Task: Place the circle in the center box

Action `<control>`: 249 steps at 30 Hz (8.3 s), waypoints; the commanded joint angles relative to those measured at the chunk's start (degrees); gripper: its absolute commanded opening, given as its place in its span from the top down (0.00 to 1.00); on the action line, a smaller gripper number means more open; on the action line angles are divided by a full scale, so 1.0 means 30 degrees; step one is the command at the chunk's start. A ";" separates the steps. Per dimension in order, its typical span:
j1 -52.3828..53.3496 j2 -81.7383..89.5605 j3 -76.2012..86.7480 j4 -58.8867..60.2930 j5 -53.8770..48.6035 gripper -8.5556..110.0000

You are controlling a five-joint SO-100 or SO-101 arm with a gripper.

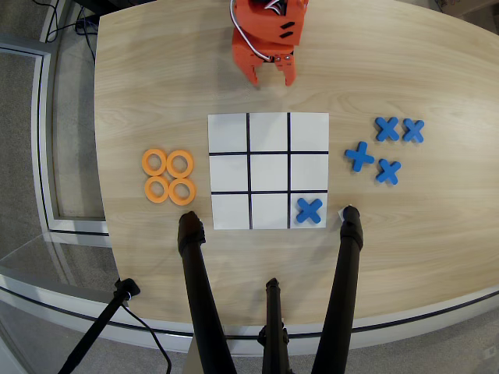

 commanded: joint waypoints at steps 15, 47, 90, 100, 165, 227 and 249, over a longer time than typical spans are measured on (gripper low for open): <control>0.2783 -1.5000 -1.0371 -0.7646 0.2051 0.74; 0.7939 -3.2373 -2.1270 -1.2012 0.1875 0.74; 0.8115 -3.4424 -2.0449 -1.1543 0.2051 0.74; 0.8291 -3.3340 -2.0420 -0.7676 0.2051 0.74; -0.6006 -2.6016 -2.0068 -0.5186 0.5918 0.93; -0.2520 -2.6279 -2.1182 -0.6182 0.5537 0.82; -0.4629 0.0352 0.0322 -0.3281 0.2930 0.82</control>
